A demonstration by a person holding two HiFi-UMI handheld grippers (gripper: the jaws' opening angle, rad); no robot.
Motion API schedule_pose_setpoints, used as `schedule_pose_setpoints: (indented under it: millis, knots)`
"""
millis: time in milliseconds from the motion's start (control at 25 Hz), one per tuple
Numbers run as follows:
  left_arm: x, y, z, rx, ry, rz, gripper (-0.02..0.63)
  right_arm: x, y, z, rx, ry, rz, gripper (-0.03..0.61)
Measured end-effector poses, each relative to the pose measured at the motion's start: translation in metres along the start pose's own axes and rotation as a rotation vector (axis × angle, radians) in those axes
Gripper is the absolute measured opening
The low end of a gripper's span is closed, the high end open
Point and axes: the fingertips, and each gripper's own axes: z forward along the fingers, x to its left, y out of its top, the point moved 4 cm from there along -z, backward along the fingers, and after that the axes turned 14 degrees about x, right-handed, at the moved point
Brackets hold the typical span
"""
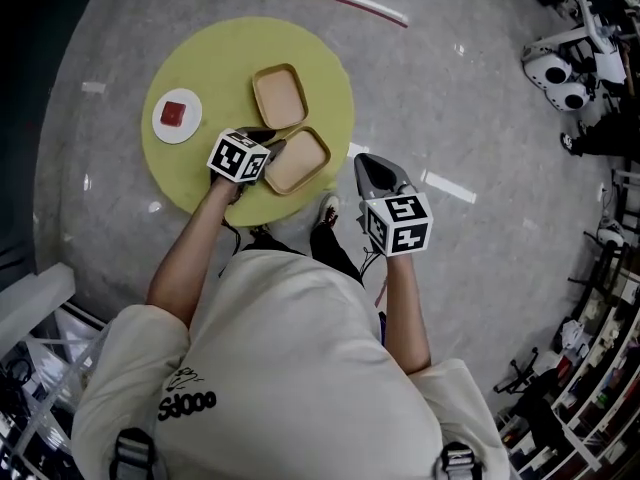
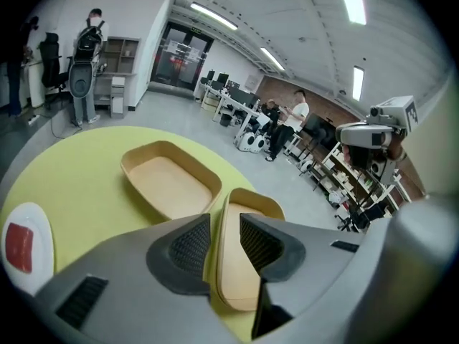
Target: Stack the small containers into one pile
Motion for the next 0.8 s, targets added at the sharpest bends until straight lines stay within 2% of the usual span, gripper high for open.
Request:
schedule_pose_setpoints:
  millis: [120,280,440,560,800]
  knots:
    - [0.011,0.008,-0.016,-0.075,0.015,-0.087,0.129,0.000,0.010,0.001,0.003,0.022,-0.030,0.010]
    - [0.040,0.009,-0.034,-0.170,0.028,-0.267,0.127,0.008,0.024,0.013,0.009,0.054,-0.068,0.011]
    - [0.070,0.006,-0.035,-0.253,0.008,-0.443,0.117,0.012,0.029,0.031,0.023,0.076,-0.085,0.011]
    - [0.087,0.007,-0.028,-0.267,0.013,-0.502,0.115,0.012,0.029,0.045,0.035,0.090,-0.077,0.011]
    - [0.105,0.007,-0.016,-0.250,0.010,-0.553,0.114,0.018,0.030,0.065,0.076,0.114,-0.082,0.011]
